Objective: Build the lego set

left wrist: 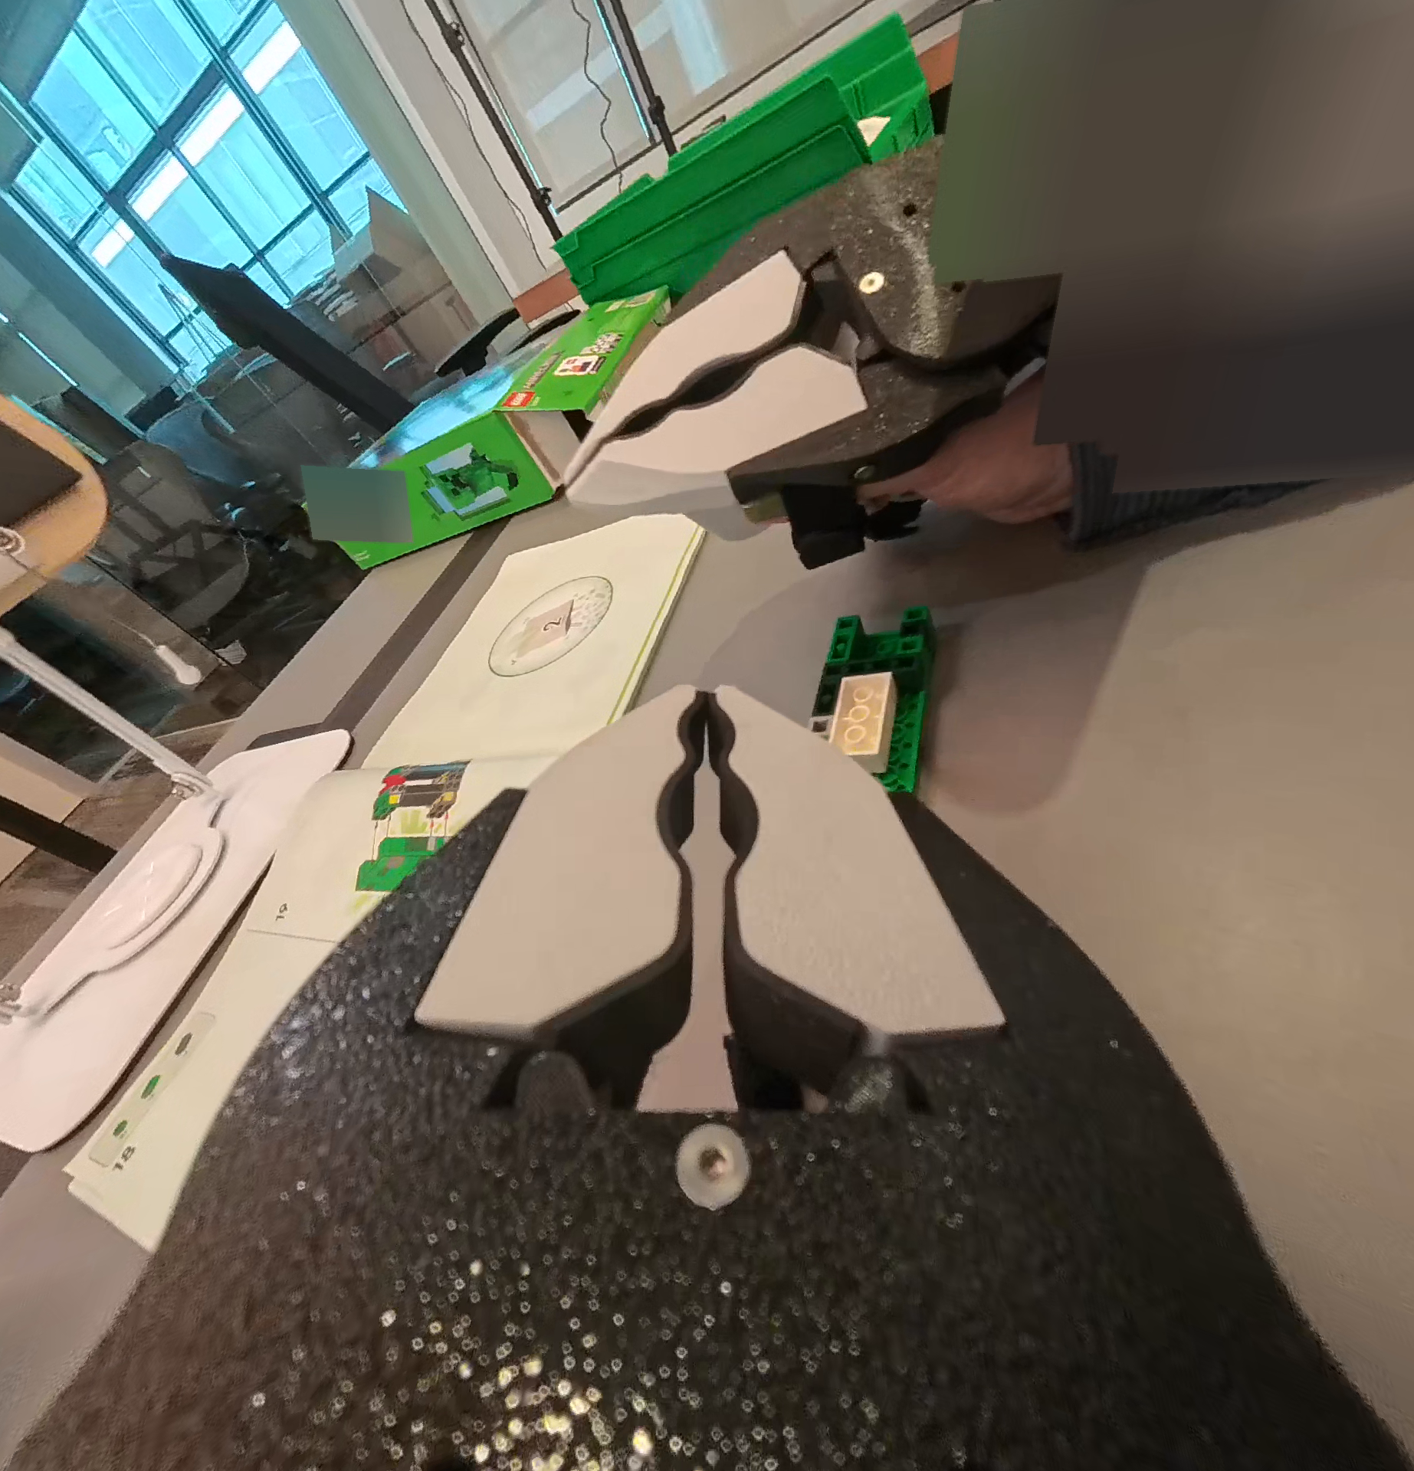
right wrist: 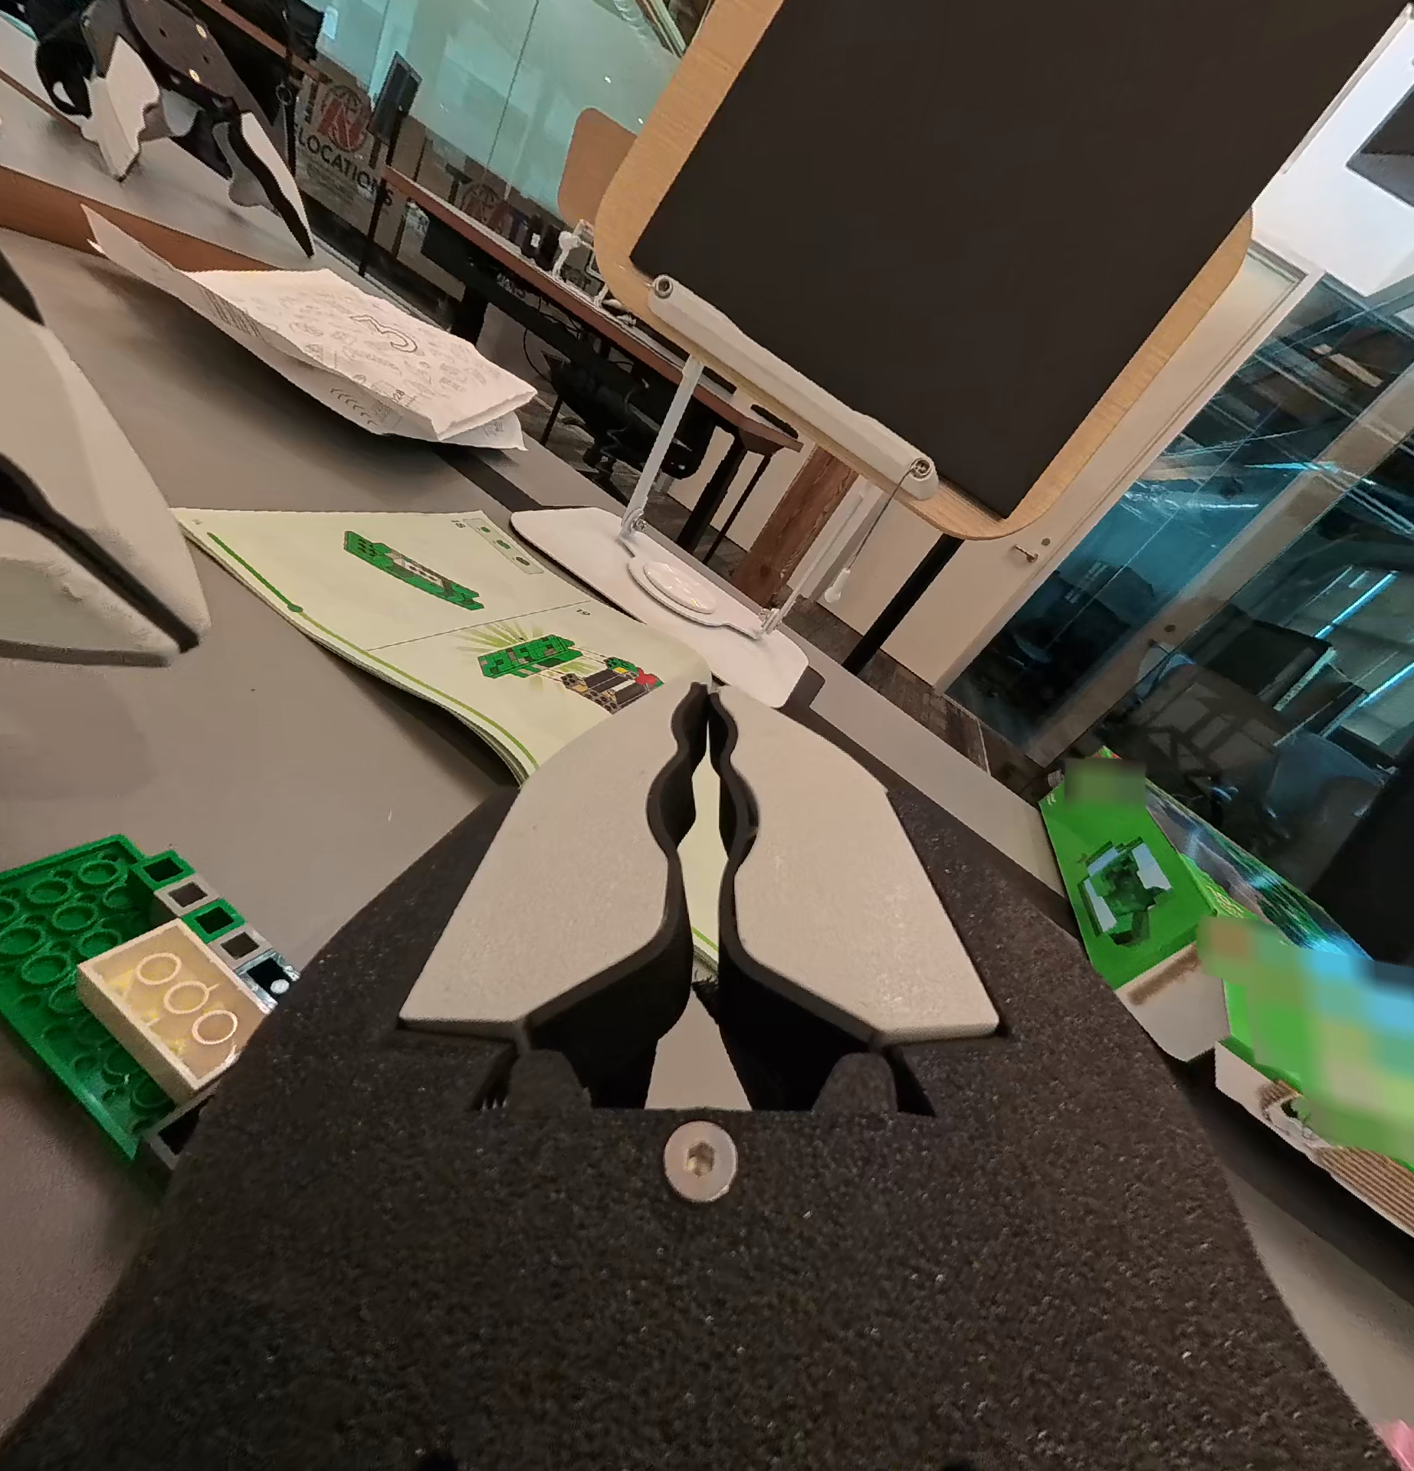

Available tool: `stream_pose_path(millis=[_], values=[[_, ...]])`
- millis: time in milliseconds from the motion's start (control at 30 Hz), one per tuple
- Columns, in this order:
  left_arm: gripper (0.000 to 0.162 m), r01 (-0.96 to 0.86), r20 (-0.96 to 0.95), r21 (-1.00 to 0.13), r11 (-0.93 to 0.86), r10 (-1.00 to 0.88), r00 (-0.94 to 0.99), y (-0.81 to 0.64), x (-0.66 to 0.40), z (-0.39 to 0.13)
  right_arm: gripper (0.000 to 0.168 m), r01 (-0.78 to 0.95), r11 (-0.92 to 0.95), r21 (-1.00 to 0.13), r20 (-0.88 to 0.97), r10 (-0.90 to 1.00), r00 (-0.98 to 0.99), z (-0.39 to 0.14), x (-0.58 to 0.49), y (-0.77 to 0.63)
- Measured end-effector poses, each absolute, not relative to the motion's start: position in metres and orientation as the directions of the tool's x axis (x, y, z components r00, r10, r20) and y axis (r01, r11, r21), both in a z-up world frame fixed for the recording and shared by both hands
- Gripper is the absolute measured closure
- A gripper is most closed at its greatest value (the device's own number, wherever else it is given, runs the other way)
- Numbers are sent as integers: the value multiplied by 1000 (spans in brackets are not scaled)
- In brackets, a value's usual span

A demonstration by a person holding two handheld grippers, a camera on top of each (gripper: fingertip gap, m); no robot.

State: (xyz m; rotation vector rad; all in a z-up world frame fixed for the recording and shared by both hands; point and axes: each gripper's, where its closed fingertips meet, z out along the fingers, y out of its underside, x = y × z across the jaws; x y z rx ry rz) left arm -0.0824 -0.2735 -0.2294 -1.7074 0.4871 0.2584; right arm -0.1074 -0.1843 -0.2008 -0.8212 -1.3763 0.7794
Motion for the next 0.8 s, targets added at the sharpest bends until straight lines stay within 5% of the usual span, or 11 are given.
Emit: stream_pose_path(millis=[33,800], values=[[162,-452,-428,-883,-131,-173,887,-274,-83,-229,168,4,512,-859,512,858,46,-201,-107,-184],[162,-445,-419,-884,-145,-180,890,-273,-83,-231,168,10,512,-859,512,858,33,-203,-108,-186]])
